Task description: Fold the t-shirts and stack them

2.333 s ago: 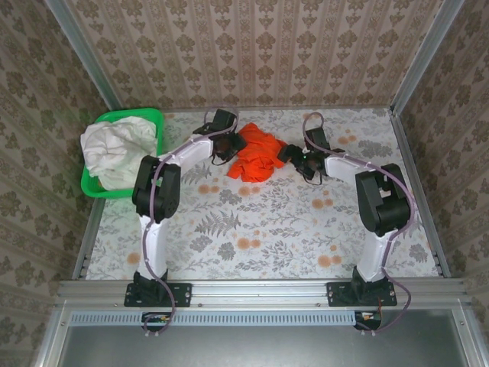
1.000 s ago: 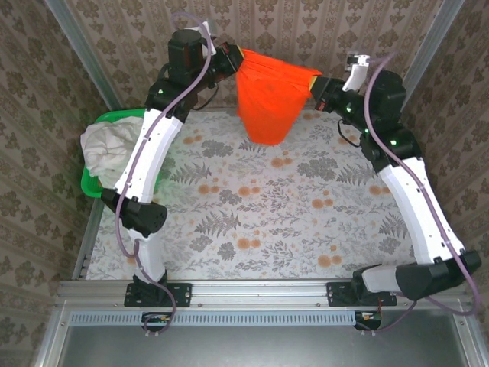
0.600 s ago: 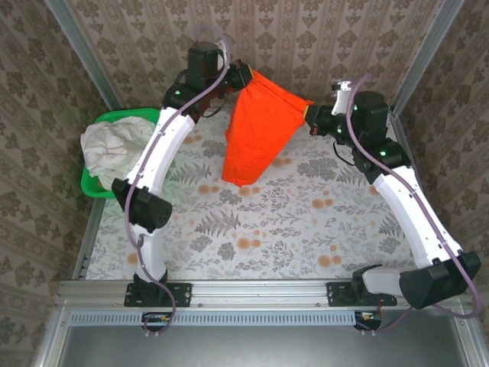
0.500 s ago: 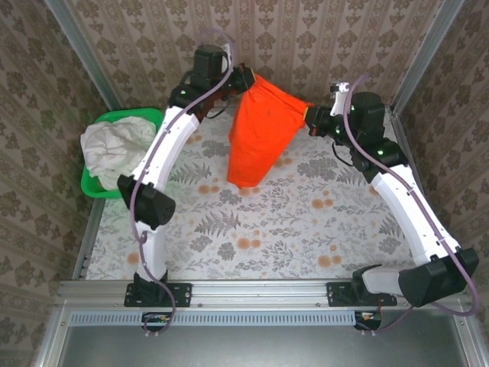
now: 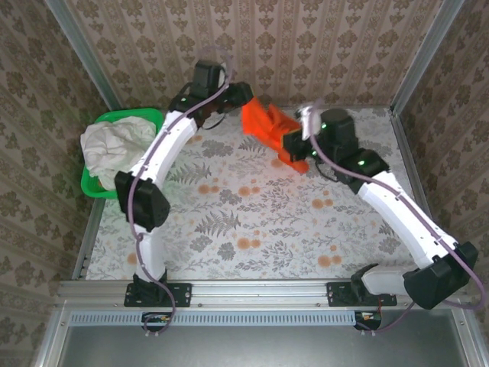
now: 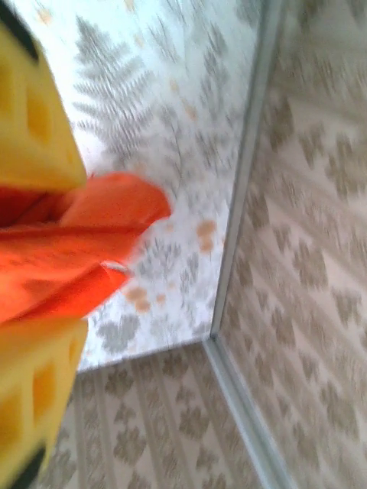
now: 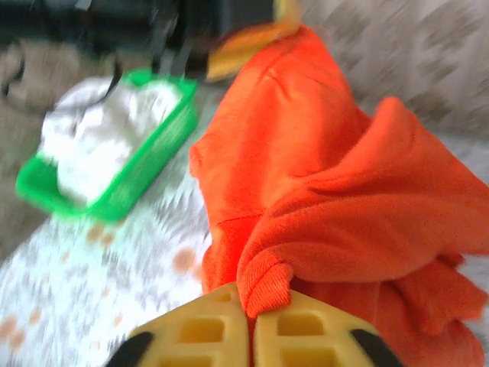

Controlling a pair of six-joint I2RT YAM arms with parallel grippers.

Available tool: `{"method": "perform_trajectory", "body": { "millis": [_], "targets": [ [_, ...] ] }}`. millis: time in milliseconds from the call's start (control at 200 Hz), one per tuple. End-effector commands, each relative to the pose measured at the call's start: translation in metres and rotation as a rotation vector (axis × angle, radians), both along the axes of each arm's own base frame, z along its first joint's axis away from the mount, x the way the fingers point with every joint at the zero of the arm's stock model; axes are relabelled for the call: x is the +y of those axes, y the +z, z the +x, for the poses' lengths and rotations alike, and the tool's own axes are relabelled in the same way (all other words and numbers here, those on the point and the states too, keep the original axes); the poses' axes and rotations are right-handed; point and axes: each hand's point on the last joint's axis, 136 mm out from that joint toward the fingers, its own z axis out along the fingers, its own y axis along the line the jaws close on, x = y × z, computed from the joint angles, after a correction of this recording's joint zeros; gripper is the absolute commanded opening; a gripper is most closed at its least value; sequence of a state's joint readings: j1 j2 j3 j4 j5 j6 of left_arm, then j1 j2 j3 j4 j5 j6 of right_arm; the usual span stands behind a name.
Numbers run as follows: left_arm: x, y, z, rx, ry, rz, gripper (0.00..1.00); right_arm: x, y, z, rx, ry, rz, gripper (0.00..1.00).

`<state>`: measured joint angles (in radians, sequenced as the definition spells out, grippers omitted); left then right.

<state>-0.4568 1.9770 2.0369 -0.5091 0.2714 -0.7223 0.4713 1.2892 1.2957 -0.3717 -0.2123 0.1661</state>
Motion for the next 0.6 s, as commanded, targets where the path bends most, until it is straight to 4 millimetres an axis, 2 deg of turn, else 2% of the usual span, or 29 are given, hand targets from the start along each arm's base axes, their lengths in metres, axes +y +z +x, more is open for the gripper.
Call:
{"method": "perform_trajectory", "body": {
  "millis": [0,30,65,145,210,270,345,355,380,450,475,495,595],
  "targets": [
    [0.062,-0.043,0.003,0.085,0.171,0.028,0.73,0.045,-0.045,-0.034,0.085,0.224,-0.062,0.46],
    [0.074,-0.051,-0.004,0.107,0.200,0.041,0.80,0.059,-0.047,-0.044,0.098,0.286,-0.051,0.58],
    [0.089,-0.061,-0.012,0.130,0.231,0.059,0.86,0.066,-0.048,-0.049,0.106,0.309,-0.043,0.68],
    [0.115,-0.075,-0.031,0.158,0.280,0.095,0.95,0.055,-0.048,-0.036,0.092,0.220,-0.026,0.84],
    [0.126,-0.085,-0.047,0.180,0.289,0.124,0.97,0.033,-0.055,-0.016,0.125,0.107,-0.002,0.87],
    [0.126,-0.094,-0.060,0.208,0.279,0.144,0.97,0.013,-0.065,0.001,0.177,0.020,0.019,0.87],
    [0.115,-0.105,-0.076,0.237,0.252,0.165,0.96,-0.012,-0.081,0.017,0.251,-0.107,0.019,0.86],
    [0.113,-0.107,-0.078,0.243,0.248,0.168,0.95,-0.015,-0.092,0.021,0.284,-0.126,0.011,0.85],
    [0.107,-0.111,-0.083,0.255,0.239,0.174,0.93,-0.020,-0.105,0.026,0.332,-0.157,0.007,0.85],
    [0.087,-0.122,-0.099,0.288,0.195,0.185,0.88,-0.037,-0.130,0.034,0.428,-0.245,0.002,0.79],
    [0.085,-0.126,-0.101,0.302,0.189,0.191,0.87,-0.040,-0.139,0.037,0.462,-0.269,0.007,0.77],
    [0.069,-0.130,-0.111,0.308,0.148,0.205,0.86,-0.043,-0.146,0.039,0.492,-0.286,0.011,0.76],
    [0.040,-0.144,-0.136,0.317,0.032,0.285,0.82,-0.048,-0.185,0.044,0.654,-0.354,0.025,0.69]
  ]
}}
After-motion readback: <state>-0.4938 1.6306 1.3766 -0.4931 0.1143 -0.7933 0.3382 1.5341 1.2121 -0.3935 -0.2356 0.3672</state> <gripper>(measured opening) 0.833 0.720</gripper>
